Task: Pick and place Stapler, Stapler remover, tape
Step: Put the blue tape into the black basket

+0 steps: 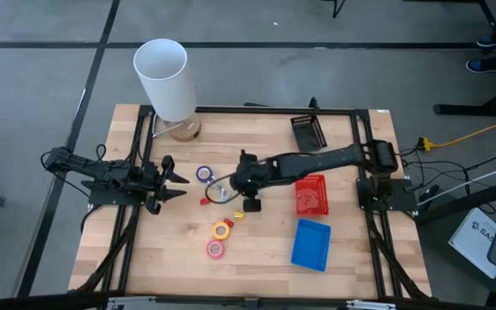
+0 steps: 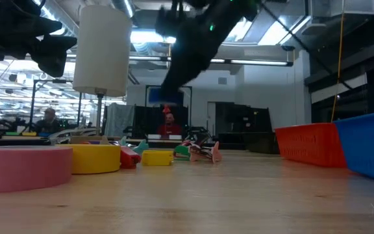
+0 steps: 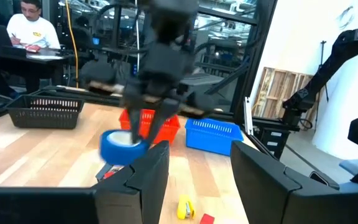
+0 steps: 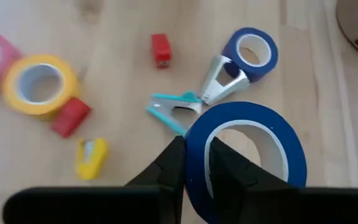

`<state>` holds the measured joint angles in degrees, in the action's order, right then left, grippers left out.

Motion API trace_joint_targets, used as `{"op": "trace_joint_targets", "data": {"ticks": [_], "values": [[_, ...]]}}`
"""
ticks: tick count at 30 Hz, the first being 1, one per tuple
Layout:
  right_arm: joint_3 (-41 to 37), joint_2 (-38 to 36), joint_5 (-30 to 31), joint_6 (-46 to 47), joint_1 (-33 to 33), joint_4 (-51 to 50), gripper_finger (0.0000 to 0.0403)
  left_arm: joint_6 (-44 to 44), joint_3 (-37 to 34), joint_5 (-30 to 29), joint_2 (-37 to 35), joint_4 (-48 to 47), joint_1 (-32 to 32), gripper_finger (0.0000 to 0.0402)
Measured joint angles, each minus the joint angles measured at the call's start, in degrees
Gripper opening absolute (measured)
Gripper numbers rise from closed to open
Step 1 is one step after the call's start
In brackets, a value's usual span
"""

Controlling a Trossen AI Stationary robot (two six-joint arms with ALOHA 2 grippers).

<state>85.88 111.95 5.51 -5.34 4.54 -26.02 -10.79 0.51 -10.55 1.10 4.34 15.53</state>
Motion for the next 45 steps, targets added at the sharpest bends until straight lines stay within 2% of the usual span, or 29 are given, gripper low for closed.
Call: {"op": "trace_joint_targets", "data": {"ticks": [7, 12, 15, 21, 25, 32, 40, 45], "values": [[-0.52, -6.99, 1.51, 1.98, 3.14, -8.04, 0.0056, 0.00, 0.00, -0.02, 0.00, 0.06, 0.01, 0.0169], [-8.92, -16.49, 13.88, 4.34, 3.79, -4.78, 0.0056, 0.00, 0.00, -0.02, 0.00, 0.05, 0.02, 0.0169], [-15.53, -22.74, 19.93, 9.02, 2.24, -4.77, 0.0056, 0.00, -0.01, -0.02, 0.00, 0.07, 0.02, 0.0169], [-26.62, -32.58, 25.85, 19.12, -4.08, -5.16, 0.0056, 0.00, 0.00, -0.02, 0.00, 0.09, 0.01, 0.0169], [-31.30, -36.47, 25.82, 21.68, -10.26, -5.39, 0.0056, 0.00, 0.00, -0.04, 0.00, 0.09, 0.01, 0.0169], [-33.42, -37.89, 20.14, 21.59, -19.72, -4.50, 0.0056, 0.00, 0.00, -0.04, 0.00, 0.09, 0.02, 0.0169], [-33.42, -37.89, 14.92, 26.27, -25.48, -2.90, 0.0056, 0.00, 0.00, -0.04, 0.00, 0.09, 0.01, 0.0169], [-33.42, -37.89, 10.98, 30.40, -26.72, -3.32, 0.0056, 0.00, 0.00, -0.04, 0.00, 0.09, 0.01, 0.0169]]}}
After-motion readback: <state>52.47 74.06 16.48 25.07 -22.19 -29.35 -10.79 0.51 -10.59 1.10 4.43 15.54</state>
